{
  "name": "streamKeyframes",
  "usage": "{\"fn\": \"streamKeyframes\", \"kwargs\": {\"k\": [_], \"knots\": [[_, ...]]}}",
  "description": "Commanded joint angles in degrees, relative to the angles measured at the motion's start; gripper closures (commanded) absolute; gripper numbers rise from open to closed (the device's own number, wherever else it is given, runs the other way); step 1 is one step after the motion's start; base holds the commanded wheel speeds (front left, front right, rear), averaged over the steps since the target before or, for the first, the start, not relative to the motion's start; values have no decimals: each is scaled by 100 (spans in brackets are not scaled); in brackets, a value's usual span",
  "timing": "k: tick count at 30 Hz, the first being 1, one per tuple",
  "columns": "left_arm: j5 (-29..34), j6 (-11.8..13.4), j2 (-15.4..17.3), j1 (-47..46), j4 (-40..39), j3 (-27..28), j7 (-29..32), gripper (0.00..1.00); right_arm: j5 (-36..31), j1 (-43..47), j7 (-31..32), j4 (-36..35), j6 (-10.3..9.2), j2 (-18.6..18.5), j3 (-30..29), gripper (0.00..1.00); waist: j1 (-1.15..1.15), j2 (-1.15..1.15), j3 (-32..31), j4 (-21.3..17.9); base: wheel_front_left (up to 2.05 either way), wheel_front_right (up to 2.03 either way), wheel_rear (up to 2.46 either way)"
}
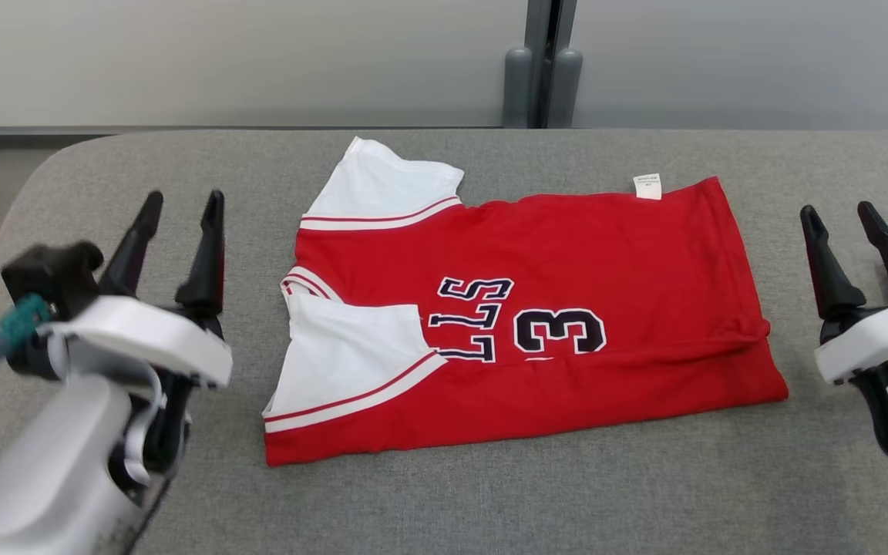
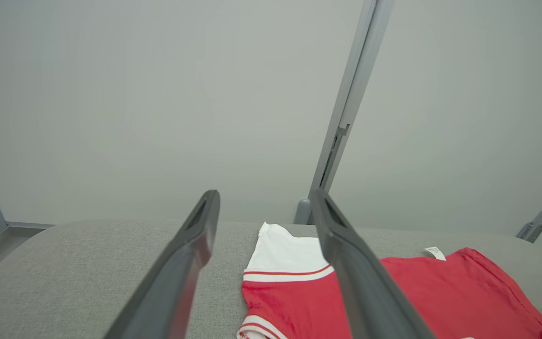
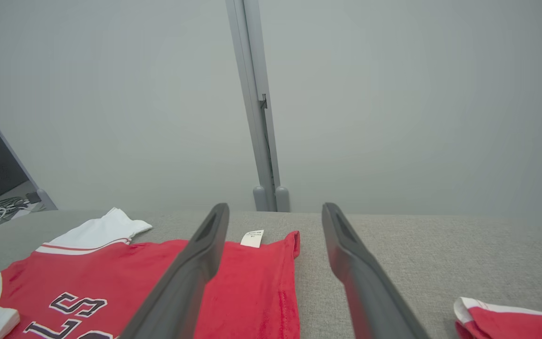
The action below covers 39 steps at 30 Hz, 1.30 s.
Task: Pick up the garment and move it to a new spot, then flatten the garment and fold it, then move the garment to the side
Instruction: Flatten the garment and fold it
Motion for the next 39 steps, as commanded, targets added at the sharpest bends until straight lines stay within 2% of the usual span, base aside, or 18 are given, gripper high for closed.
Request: {"fn": "streamKeyframes", "kwargs": {"k": [1, 4, 7, 13, 17, 19, 23, 29, 32, 39], "knots": [[264, 46, -114, 322, -108, 239, -20, 0, -115, 128, -119, -32, 1, 94, -84, 0, 0, 0, -40, -25, 0, 0, 0], [868, 66, -519, 859, -458, 952, -23, 0, -574, 362, -239, -147, 1, 248, -383, 0, 0, 0, -116, -57, 0, 0, 0], [1427, -73, -986, 1437, -702, 1582, -23, 0, -976, 713, -255, -590, 1, 607, -1026, 0, 0, 0, -189, -91, 0, 0, 0], [2515, -585, -1999, 2373, -1128, 2785, -23, 0, -1818, 1675, -255, -1588, 2, 1461, -2125, 0, 0, 0, -261, -163, 0, 0, 0], [3049, -991, -2412, 2784, -1032, 3195, -24, 0, -2214, 2208, -256, -1958, 1, 1856, -2334, 0, 0, 0, -297, -163, 0, 0, 0], [3270, -1140, -2526, 2975, -801, 3333, -24, 0, -2381, 2419, -256, -1949, 1, 1979, -2268, 0, 0, 0, -313, -168, 0, 0, 0], [3358, -1194, -2572, 3058, -523, 3231, -24, 0, -2430, 2520, -257, -1900, 1, 1973, -2299, 0, 0, 0, -325, -165, 0, 0, 0], [3188, -1000, -2571, 2977, -207, 3089, -24, 0, -2348, 2494, -257, -1885, 1, 1961, -2346, 0, 0, 0, -321, -164, 0, 0, 0], [3309, -939, -2569, 2888, 233, 2859, -25, 0, -2338, 2459, -257, -1826, 1, 1930, -2377, 0, 0, 0, -296, -163, 0, 0, 0], [3479, -563, -2566, 2580, 1441, 2663, -25, 0, -2342, 2405, -257, -1760, 1, 1958, -2355, 0, 0, 0, -221, -223, 0, 0, 0]]}}
